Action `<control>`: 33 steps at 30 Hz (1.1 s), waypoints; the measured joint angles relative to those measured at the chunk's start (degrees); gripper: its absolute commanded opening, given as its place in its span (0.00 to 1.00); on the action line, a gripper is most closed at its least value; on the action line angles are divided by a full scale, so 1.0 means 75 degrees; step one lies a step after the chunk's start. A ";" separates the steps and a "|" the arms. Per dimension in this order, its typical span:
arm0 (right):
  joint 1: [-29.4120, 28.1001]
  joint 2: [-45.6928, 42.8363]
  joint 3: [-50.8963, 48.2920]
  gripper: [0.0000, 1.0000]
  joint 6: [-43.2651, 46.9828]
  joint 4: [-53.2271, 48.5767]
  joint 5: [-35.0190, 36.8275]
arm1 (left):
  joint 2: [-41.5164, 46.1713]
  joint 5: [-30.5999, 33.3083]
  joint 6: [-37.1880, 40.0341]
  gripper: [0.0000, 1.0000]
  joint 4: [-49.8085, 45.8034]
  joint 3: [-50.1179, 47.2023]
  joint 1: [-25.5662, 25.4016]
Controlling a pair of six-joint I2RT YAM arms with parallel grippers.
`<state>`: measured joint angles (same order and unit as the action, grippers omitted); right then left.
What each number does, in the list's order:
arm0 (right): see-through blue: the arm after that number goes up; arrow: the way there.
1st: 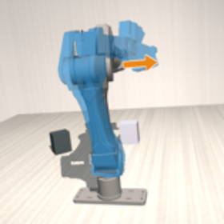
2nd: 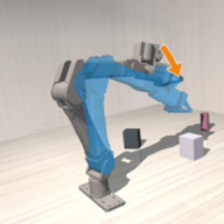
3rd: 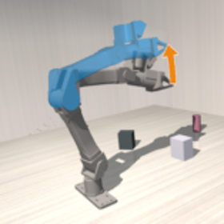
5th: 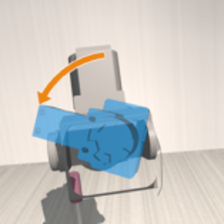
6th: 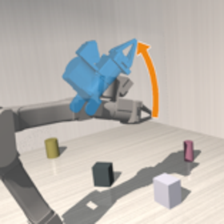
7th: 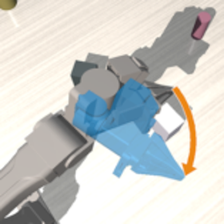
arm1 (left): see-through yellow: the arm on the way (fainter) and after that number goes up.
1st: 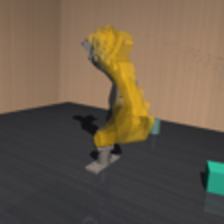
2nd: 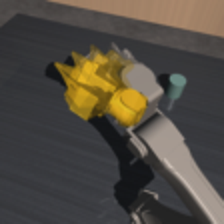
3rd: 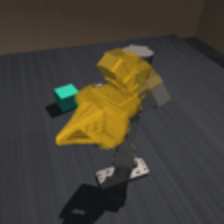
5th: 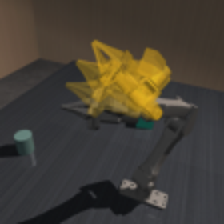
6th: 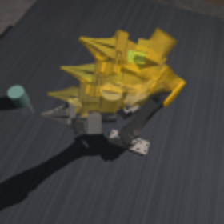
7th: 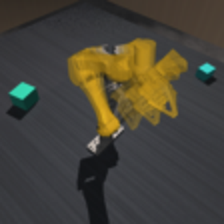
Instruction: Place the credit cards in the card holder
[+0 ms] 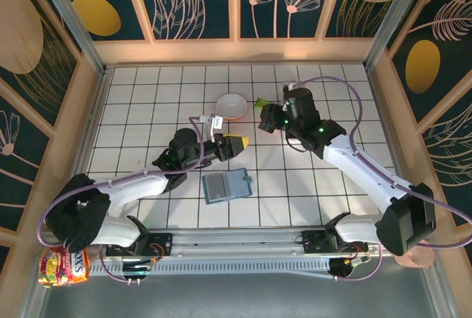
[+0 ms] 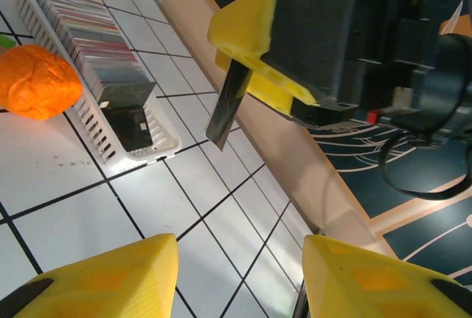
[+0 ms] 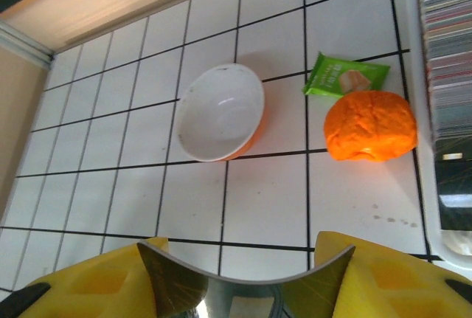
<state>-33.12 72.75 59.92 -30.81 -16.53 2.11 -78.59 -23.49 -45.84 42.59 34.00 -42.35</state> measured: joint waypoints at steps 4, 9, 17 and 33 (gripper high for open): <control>-0.0204 -0.0125 0.0000 0.49 -0.0137 0.0032 -0.0047 | -0.0446 -0.0143 0.0032 0.48 0.0280 0.0259 0.0000; -0.0411 -0.0152 0.0000 0.49 -0.0233 0.0082 -0.0067 | -0.0691 -0.0210 0.0064 0.48 0.0586 0.0367 0.0000; -0.0702 -0.0224 -0.0125 0.49 -0.0379 0.0178 -0.0073 | -0.1276 -0.0216 0.0099 0.42 0.0702 0.0720 0.0000; -0.0851 -0.0440 -0.0358 0.75 -0.0694 0.0408 -0.0020 | -0.1399 -0.0425 -0.0146 0.00 0.1160 0.0898 -0.0050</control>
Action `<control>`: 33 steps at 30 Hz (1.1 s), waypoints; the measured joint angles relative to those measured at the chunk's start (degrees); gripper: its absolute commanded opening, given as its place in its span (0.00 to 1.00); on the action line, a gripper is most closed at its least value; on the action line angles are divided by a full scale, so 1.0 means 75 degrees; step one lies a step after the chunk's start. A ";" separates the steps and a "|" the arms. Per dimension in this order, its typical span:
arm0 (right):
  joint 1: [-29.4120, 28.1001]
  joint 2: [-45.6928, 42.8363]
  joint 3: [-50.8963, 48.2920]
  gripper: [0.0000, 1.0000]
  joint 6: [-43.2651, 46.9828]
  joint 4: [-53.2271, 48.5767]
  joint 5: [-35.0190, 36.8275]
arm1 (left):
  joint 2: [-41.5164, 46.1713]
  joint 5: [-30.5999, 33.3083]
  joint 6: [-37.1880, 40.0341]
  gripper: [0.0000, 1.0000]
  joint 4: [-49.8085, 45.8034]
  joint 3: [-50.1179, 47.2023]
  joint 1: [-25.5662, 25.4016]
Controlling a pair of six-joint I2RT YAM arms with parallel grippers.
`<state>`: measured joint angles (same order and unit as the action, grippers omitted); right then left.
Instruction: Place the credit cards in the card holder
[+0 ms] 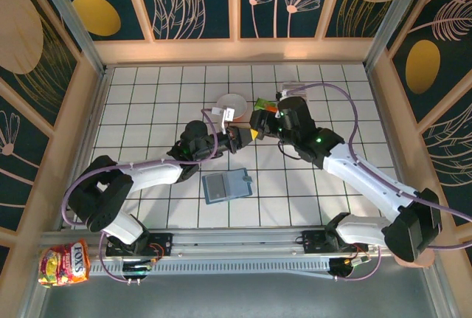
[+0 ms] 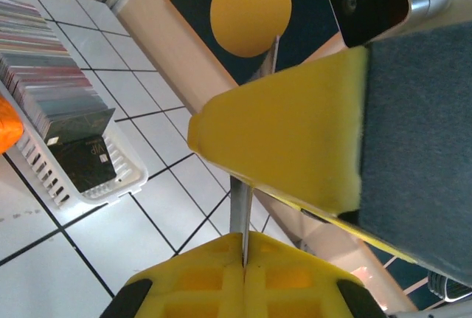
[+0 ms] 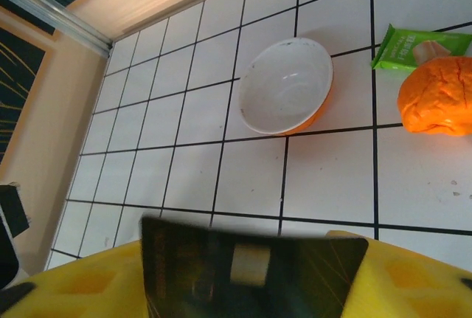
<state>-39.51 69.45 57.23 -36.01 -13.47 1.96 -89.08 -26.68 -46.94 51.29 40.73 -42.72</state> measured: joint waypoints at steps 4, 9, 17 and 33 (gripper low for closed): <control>-0.0017 -0.0192 -0.0012 0.99 -0.0023 0.0026 -0.0026 | 0.0079 0.0067 -0.0178 0.00 -0.0023 -0.0017 0.0000; 0.0012 -0.1294 -0.0393 0.99 -0.0032 0.0396 -0.0189 | 0.0898 0.0463 -0.0670 0.00 -0.0178 -0.0414 0.0003; 0.0055 -0.2859 -0.1547 0.72 -0.0895 0.2276 -0.2122 | 0.2830 0.1000 -0.2375 0.00 0.0635 -0.1833 0.0003; -0.0801 -0.1445 -0.1195 0.52 -0.1332 0.3777 -0.3605 | 0.4453 0.1032 -0.3585 0.00 0.1070 -0.2020 0.0003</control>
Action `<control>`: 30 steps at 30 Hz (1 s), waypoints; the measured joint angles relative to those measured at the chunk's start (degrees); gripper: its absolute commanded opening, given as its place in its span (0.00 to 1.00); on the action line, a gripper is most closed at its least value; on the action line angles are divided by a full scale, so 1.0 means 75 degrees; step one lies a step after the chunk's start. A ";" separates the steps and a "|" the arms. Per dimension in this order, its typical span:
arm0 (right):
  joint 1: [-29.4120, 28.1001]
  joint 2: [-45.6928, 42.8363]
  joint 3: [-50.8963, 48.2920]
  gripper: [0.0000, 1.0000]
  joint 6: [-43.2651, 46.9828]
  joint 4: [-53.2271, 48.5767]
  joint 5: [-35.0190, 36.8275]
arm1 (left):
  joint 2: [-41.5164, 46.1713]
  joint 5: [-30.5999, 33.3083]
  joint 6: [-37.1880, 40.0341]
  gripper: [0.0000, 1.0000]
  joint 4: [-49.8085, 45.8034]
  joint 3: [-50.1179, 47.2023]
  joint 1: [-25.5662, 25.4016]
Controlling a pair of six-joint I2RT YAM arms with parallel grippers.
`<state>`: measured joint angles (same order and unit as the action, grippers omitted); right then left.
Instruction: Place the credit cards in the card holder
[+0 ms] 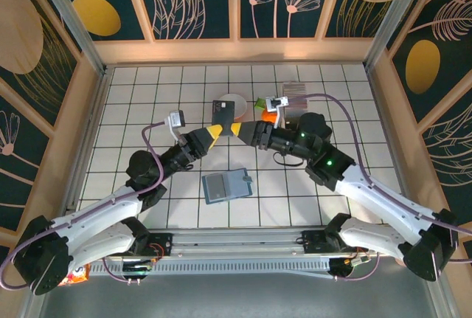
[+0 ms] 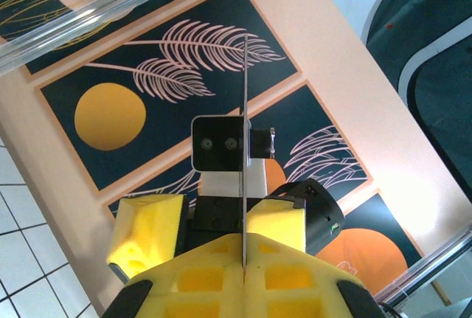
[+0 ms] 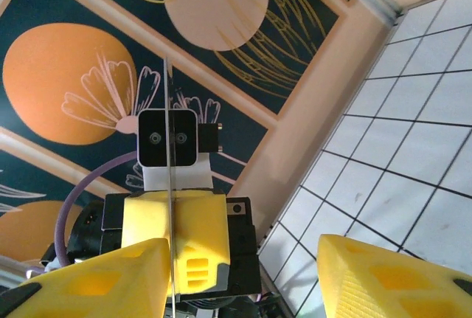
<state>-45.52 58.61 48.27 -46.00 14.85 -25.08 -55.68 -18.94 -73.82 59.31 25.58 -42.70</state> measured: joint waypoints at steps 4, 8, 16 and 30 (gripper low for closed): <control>-0.0032 0.0184 0.0146 0.46 -0.0117 0.0364 -0.0189 | 0.0070 0.0000 -0.0029 0.00 -0.0058 -0.0015 0.0000; -0.0050 0.0198 0.0178 0.37 -0.0216 0.0685 -0.0274 | 0.0090 0.0000 -0.0061 0.00 -0.0134 -0.0064 0.0000; -0.0122 0.0536 0.0364 0.16 -0.0303 0.0842 -0.0329 | 0.0093 -0.0012 -0.0172 0.00 -0.0128 -0.0099 0.0000; -0.0469 -0.0041 -0.0673 0.00 -0.0111 -0.0863 0.1005 | 0.2591 0.0968 0.0271 0.60 -0.3736 -0.1431 0.0006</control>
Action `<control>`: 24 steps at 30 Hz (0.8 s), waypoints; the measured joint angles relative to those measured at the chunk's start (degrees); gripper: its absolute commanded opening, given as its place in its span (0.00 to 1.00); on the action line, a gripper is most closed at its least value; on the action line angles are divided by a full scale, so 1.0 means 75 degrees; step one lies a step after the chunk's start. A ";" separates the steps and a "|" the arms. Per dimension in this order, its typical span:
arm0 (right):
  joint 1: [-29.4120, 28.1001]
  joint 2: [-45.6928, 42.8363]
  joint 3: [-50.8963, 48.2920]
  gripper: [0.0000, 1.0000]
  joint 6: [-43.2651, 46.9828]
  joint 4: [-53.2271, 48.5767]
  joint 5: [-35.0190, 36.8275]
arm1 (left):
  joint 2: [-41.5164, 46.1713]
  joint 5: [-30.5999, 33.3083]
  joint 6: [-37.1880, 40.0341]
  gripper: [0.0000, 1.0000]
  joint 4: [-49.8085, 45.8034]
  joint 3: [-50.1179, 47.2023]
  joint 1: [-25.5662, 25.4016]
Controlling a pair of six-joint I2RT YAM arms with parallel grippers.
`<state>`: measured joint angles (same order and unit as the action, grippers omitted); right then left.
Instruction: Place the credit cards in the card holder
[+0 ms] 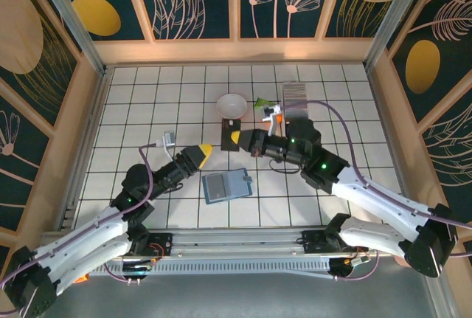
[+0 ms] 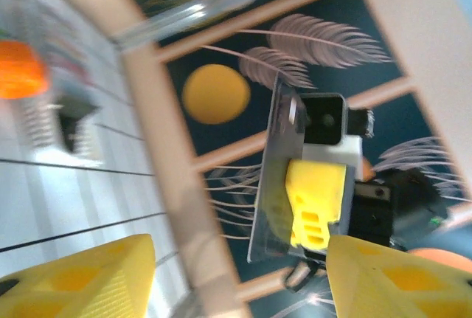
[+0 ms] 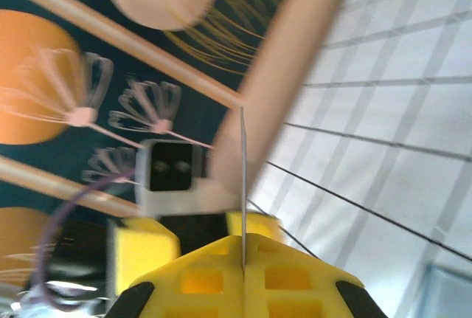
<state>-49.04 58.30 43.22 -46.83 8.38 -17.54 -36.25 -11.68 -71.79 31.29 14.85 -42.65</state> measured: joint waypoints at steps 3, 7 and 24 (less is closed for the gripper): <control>-0.0271 -0.0003 -0.0831 0.00 -0.0009 -0.0638 0.0452 | 0.0833 0.0504 0.0210 0.52 -0.1612 -0.0323 0.0000; -0.0659 0.0449 -0.1638 0.00 -0.0058 -0.1262 0.0717 | 0.1172 0.0688 0.0376 0.44 -0.2999 -0.1061 0.0000; -0.0775 0.3453 -0.1294 0.00 -0.0178 0.0367 0.0300 | -0.0938 0.0562 0.0632 0.27 -0.3104 -0.1550 0.0000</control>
<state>-54.85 84.20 33.52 -48.16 11.14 -15.29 -43.29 -7.46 -67.05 8.01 3.22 -42.65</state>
